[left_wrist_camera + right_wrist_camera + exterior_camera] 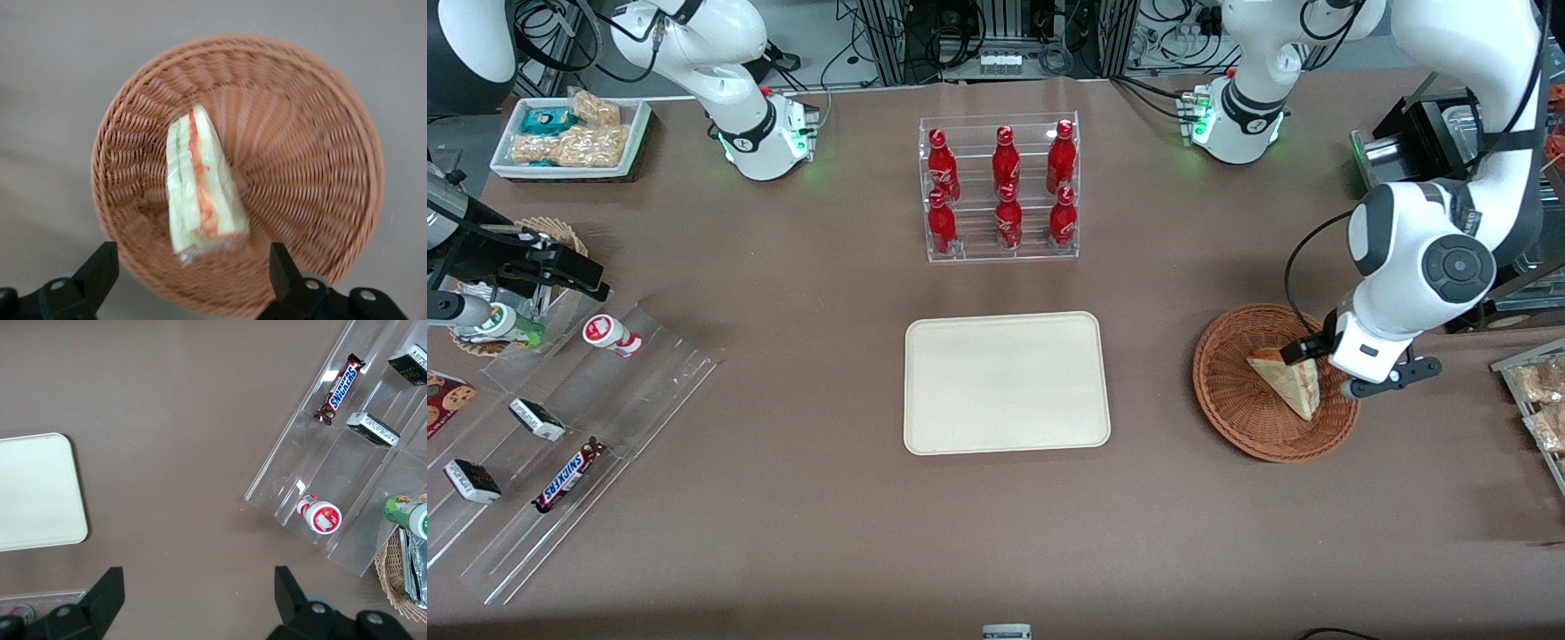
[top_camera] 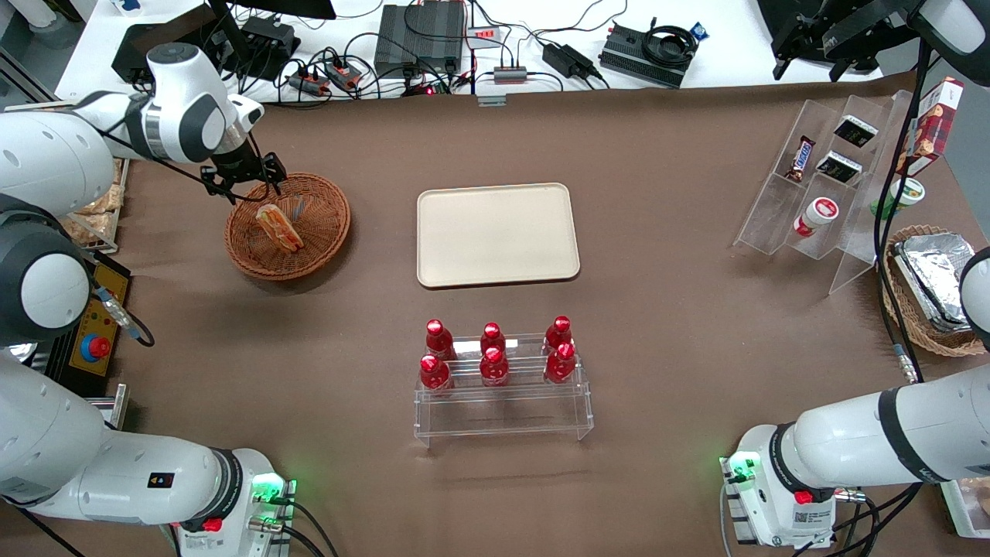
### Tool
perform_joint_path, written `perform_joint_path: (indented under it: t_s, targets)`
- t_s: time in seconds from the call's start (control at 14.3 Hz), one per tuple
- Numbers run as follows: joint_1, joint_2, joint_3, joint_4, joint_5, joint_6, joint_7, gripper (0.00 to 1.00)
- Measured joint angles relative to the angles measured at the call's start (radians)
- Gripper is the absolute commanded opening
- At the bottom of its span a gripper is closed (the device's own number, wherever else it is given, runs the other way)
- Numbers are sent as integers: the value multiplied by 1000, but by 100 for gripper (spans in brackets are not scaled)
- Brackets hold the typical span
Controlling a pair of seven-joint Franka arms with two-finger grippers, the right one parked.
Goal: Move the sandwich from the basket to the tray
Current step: 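Lower the left gripper and grasp the wrapped sandwich in the basket, then lift the sandwich and carry it over the cream tray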
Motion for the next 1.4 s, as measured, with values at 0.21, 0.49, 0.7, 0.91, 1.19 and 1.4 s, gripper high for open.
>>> perform_joint_path:
  t_s: [0.21,0.49,0.7,0.91,1.19,1.4]
  targets:
    - [0,36,0,-25,1,68,-211,100]
    - [11,93,2,-48,0,126,-269,41]
    - [26,114,2,-48,-3,134,-356,5]
    - [25,114,2,-40,-5,135,-392,5]
    - [3,104,-19,55,-6,21,-399,5]
    - [-56,100,-67,163,-9,-83,-402,5]
